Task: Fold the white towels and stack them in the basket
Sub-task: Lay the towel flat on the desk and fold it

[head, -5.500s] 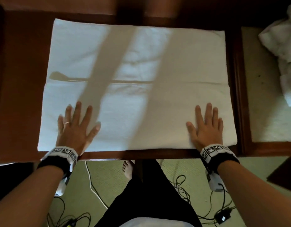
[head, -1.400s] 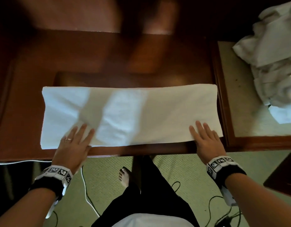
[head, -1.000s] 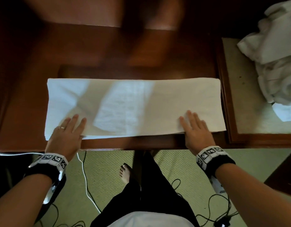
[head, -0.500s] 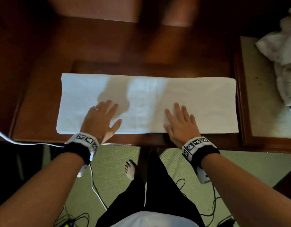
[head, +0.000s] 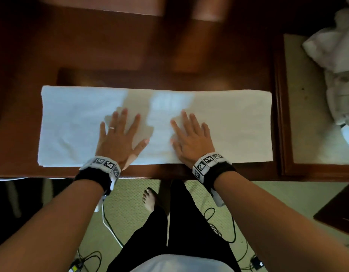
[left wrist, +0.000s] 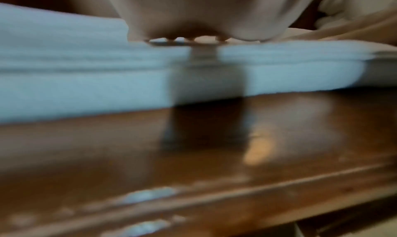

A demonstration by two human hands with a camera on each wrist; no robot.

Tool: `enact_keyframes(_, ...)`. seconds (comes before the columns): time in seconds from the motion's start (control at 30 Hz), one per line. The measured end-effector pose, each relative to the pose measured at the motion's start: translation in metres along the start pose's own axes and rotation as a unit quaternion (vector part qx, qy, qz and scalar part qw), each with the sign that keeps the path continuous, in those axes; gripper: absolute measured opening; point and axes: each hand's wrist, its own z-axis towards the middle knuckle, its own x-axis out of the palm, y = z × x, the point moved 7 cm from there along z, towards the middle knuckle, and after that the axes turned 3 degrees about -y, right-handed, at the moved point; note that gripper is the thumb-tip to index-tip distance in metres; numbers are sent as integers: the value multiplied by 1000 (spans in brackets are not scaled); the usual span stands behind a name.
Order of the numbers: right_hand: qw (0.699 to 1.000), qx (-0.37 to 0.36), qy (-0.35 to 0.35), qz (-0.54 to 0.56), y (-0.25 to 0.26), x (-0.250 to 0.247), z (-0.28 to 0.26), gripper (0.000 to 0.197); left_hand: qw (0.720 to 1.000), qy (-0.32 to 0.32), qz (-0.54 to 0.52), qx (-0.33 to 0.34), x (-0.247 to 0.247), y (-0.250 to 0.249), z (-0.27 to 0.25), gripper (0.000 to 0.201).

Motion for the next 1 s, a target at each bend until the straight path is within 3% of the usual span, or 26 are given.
enact_keyframes(0.1, 1000, 7, 12, 6, -36, 8, -7, 62, 1000, 1, -22, -16, 14, -27, 11, 78)
enact_keyframes(0.27, 982, 188, 15, 10, -168, 2, -52, 66, 998, -2, -43, -53, 19, -29, 15, 77)
enact_keyframes(0.33, 973, 228, 22, 5, -199, -3, -70, 66, 997, -7, -41, -60, 17, -29, 16, 77)
enact_keyframes(0.4, 964, 265, -8, 19, -213, -9, -79, 61, 997, -6, -39, -64, 16, -30, 16, 79)
enact_keyframes(0.53, 917, 341, -157, 133, -221, -24, -78, 49, 998, 2, -33, -61, 11, -27, 19, 82)
enact_keyframes(0.7, 840, 473, -115, 238, -242, -23, -74, 50, 997, 4, -33, -70, 2, -26, 23, 81)
enact_keyframes(0.8, 820, 498, -49, 278, -250, -18, -71, 48, 997, -1, -26, -70, 0, -28, 25, 80)
enact_keyframes(0.9, 826, 472, -5, 307, -250, -17, -63, 27, 997, -9, -23, -70, -6, -31, 26, 78)
enact_keyframes(1.0, 882, 416, 1, 220, -251, -46, -46, 21, 997, 3, -17, -75, -17, -36, 30, 75)
